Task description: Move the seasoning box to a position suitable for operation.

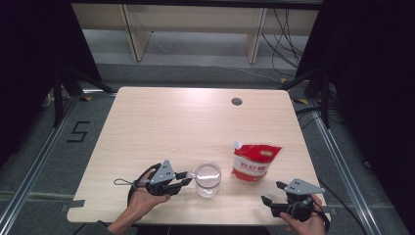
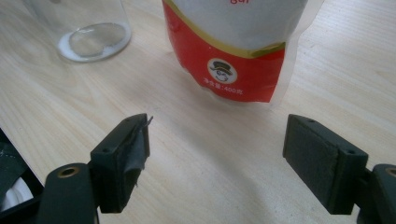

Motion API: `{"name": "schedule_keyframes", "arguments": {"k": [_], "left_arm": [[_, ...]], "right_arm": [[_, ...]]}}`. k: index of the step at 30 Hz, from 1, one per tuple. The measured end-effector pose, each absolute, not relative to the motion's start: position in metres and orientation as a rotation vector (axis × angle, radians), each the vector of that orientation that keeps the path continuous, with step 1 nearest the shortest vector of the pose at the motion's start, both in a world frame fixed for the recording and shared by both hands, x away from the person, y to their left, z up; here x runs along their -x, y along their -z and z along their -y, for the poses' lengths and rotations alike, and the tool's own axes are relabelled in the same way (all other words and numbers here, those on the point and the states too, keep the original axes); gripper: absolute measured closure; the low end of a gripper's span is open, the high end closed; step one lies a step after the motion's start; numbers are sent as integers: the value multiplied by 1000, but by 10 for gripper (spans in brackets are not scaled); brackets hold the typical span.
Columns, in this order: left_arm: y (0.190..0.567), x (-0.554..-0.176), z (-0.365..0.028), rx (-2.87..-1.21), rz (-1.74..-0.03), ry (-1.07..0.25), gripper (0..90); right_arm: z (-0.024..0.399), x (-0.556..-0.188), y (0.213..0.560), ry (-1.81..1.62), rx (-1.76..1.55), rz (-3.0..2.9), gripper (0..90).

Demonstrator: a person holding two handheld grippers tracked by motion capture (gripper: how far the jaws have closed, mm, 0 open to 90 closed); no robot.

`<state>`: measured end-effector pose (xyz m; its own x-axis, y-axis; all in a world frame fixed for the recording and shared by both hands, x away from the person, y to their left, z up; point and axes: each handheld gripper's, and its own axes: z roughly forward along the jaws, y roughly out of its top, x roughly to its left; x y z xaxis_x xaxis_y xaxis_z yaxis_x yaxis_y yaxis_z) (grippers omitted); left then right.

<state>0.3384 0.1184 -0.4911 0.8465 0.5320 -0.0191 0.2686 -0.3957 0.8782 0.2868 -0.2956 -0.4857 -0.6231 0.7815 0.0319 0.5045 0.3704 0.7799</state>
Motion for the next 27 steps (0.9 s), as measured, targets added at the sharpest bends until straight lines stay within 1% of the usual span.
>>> {"name": "schedule_keyframes", "arguments": {"k": [9, 16, 17, 18, 20, 21, 22, 24, 26, 27], "left_arm": [[491, -334, -118, -2017, -563, -328, 744], [490, -334, -119, -2015, -577, -306, 732], [490, -334, -119, -2007, -580, -295, 715], [488, -332, -119, -2000, -596, -301, 642], [486, -332, -119, -2010, -595, -318, 560], [484, -330, -119, -2013, -602, -340, 560], [481, -328, -120, -2012, -610, -334, 506], [478, -325, -122, -2005, -611, -330, 468], [474, -322, -123, -2004, -626, -316, 408], [474, -321, -123, -1987, -637, -302, 396]], "right_arm": [[296, -288, 486, -1121, -1095, -2299, 237], [293, -286, 486, -1121, -1126, -2301, 236], [293, -286, 486, -1122, -1120, -2303, 235], [294, -287, 485, -1122, -1105, -2309, 235], [293, -287, 485, -1126, -1114, -2311, 235], [292, -285, 485, -1125, -1134, -2316, 235], [293, -287, 485, -1127, -1100, -2316, 235], [294, -288, 485, -1126, -1092, -2323, 234], [295, -290, 487, -1132, -1074, -2323, 233], [295, -289, 487, -1126, -1084, -2318, 233]]}}
